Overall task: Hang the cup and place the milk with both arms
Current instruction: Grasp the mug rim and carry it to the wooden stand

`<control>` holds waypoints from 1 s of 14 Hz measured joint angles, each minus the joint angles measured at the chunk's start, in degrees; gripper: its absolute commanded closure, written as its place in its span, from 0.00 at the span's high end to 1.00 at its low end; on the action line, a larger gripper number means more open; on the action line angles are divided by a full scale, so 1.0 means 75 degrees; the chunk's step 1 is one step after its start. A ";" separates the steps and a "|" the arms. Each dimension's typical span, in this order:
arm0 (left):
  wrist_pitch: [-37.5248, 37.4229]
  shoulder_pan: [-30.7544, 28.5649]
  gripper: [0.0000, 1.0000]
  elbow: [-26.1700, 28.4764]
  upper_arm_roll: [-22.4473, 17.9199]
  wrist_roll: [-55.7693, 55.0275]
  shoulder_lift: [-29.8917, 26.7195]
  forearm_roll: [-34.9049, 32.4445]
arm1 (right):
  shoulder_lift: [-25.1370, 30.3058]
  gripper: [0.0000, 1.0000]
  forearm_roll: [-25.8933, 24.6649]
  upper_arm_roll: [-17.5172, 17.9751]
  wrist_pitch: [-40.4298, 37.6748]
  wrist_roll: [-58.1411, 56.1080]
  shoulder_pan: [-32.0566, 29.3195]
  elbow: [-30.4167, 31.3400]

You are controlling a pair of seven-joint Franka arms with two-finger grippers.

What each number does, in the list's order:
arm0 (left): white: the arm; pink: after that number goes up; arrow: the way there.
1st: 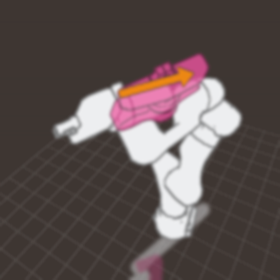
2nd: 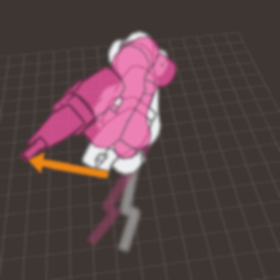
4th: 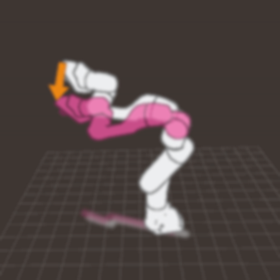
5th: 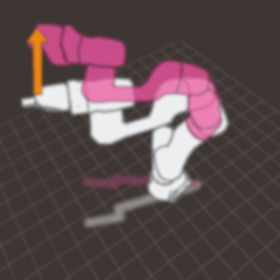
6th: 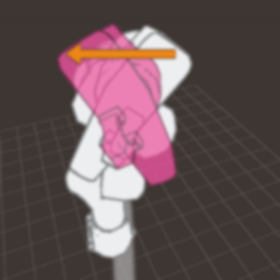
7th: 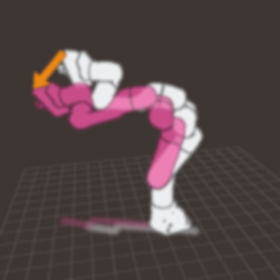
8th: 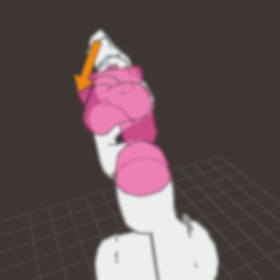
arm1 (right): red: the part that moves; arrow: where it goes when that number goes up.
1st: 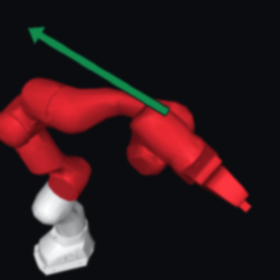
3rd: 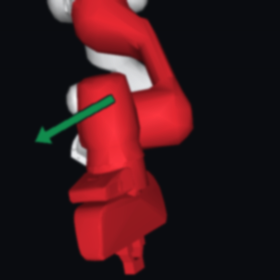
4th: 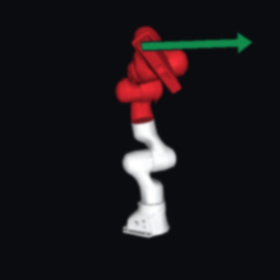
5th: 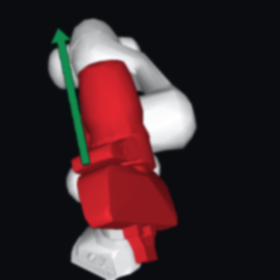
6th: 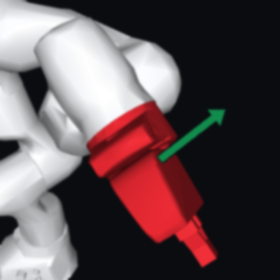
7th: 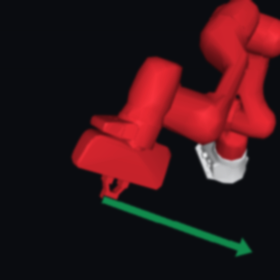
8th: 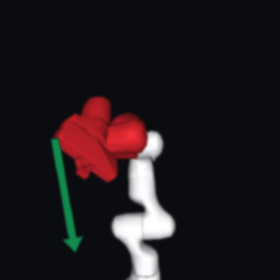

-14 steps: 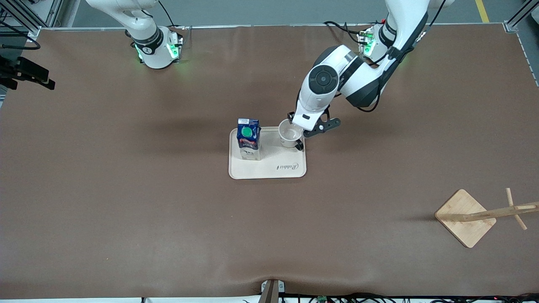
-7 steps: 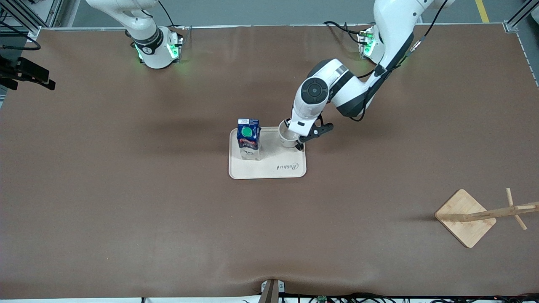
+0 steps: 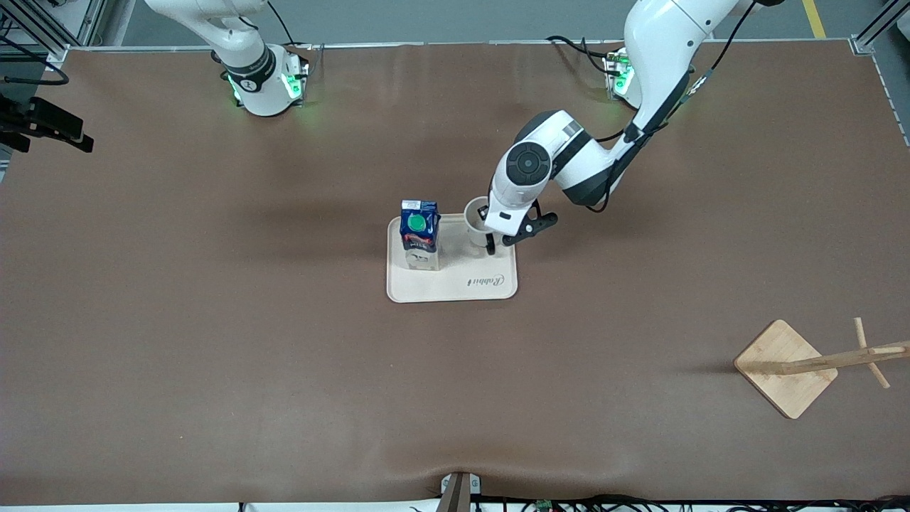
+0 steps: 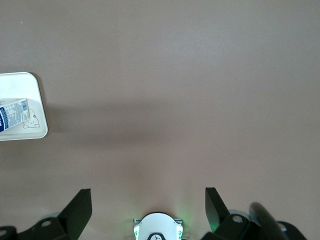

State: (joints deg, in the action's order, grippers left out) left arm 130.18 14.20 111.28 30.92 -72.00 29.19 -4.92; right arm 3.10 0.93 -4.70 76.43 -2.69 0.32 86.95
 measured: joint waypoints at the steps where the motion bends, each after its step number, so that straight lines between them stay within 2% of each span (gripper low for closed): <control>1: -0.0004 -0.0020 0.00 -0.0118 -0.0030 -0.0004 -0.0014 -0.0128 | 0.0000 1.00 0.0000 0.0000 0.0001 0.0000 0.0000 0.0000; 4: -0.0180 -0.0339 0.00 -0.0484 -0.0095 0.0032 -0.0206 -0.0322 | 0.0000 1.00 0.0000 -0.0001 0.0003 0.0000 0.0000 0.0000; 8: -0.1905 -0.0927 0.00 -0.1348 -0.0112 0.0831 -0.1020 -0.0349 | -0.0006 1.00 0.0000 -0.0009 0.0011 0.0000 -0.0001 -0.0001; 11: -0.2876 -0.1753 0.00 -0.1802 -0.0135 0.1950 -0.1694 -0.0359 | -0.0034 1.00 0.0000 -0.0007 0.0026 0.0000 -0.0001 -0.0014; 14: -0.3039 -0.2749 0.00 -0.1812 -0.0151 0.3150 -0.2237 -0.0425 | -0.0054 1.00 0.0000 -0.0003 0.0030 0.0000 -0.0001 -0.0021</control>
State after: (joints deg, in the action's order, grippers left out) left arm 107.38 -6.42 97.69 29.79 -48.37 12.42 -8.10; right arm 2.70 0.93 -4.73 76.65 -2.69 0.31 86.79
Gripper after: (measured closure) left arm 0.930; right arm 0.000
